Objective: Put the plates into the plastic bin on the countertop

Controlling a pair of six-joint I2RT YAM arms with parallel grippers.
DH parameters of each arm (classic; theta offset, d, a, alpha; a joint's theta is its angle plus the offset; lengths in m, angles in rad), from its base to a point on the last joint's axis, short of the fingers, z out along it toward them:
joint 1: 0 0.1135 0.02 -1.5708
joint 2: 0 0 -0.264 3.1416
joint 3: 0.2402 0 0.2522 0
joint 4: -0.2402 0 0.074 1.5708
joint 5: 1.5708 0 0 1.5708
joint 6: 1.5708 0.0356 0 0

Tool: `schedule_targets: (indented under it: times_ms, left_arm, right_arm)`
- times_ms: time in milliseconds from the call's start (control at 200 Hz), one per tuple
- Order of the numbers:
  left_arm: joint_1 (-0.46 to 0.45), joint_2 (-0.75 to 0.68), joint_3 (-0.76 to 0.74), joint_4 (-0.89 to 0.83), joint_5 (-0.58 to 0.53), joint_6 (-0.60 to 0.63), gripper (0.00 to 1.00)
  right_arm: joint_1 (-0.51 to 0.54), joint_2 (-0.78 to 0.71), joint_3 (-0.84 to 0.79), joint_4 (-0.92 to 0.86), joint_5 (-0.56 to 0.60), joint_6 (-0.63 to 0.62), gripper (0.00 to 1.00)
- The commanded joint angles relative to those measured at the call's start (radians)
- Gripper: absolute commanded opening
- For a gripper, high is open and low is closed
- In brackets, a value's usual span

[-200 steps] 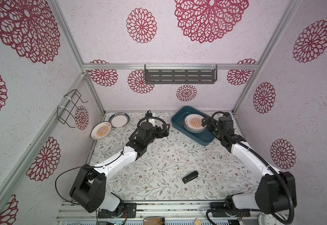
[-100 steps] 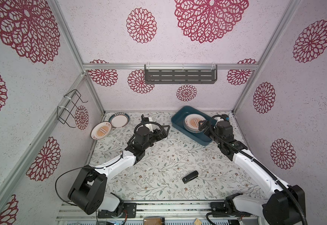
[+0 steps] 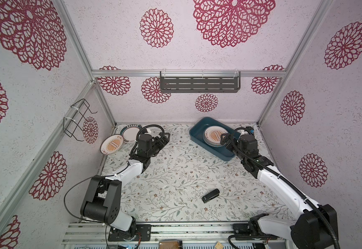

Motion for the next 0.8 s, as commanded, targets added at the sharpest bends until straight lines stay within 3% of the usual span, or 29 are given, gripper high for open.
schedule_targets:
  times_ms: [0, 210, 430, 796]
  left_arm:
    - [0.076, 0.034, 0.012, -0.126, -0.028, -0.039, 0.98]
    - [0.186, 0.077, -0.009, -0.138, -0.039, -0.07, 0.97]
    - [0.282, 0.16, 0.06, -0.179, -0.04, -0.088, 0.98]
    - [0.384, 0.322, 0.138, -0.086, -0.034, -0.187, 0.96]
  right_arm:
    - [0.006, 0.0, -0.003, 0.092, -0.047, -0.05, 0.99]
    - [0.018, 0.088, 0.03, 0.208, -0.21, -0.08, 0.99]
    - [0.087, 0.208, 0.123, 0.282, -0.372, -0.146, 0.99]
    - [0.154, 0.313, 0.224, 0.321, -0.452, -0.169, 0.99]
